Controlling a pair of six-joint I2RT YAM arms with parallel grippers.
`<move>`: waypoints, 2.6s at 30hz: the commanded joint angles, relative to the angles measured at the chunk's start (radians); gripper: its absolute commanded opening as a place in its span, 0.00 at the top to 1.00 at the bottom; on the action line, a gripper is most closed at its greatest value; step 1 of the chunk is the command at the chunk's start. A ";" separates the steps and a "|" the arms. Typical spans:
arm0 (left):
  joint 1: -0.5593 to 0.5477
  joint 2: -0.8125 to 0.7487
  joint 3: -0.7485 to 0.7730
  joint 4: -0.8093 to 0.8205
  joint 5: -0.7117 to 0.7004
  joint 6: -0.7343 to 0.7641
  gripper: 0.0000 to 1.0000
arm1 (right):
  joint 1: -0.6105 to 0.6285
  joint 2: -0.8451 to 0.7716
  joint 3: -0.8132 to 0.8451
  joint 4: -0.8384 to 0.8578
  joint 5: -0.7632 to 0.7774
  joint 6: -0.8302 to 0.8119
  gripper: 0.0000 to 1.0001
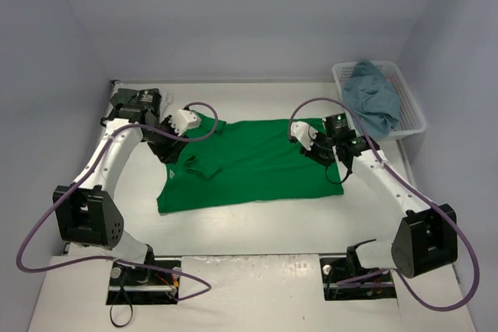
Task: Fold and stack the t-shirts
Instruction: Fold the flattened tshirt in 1/3 of the way, then grap the side of the flattened tshirt furthest away from the robot with both arms
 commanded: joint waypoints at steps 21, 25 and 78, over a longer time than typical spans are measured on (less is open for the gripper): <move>-0.002 0.424 0.467 0.234 -0.034 -0.311 0.51 | -0.183 0.809 0.761 0.174 0.142 0.424 0.57; -0.005 0.445 0.473 0.245 -0.039 -0.315 0.51 | -0.217 0.845 0.816 0.175 0.109 0.482 0.56; -0.189 0.616 0.484 0.385 -0.133 -0.191 0.50 | -0.234 0.983 0.868 0.022 -0.138 0.381 1.00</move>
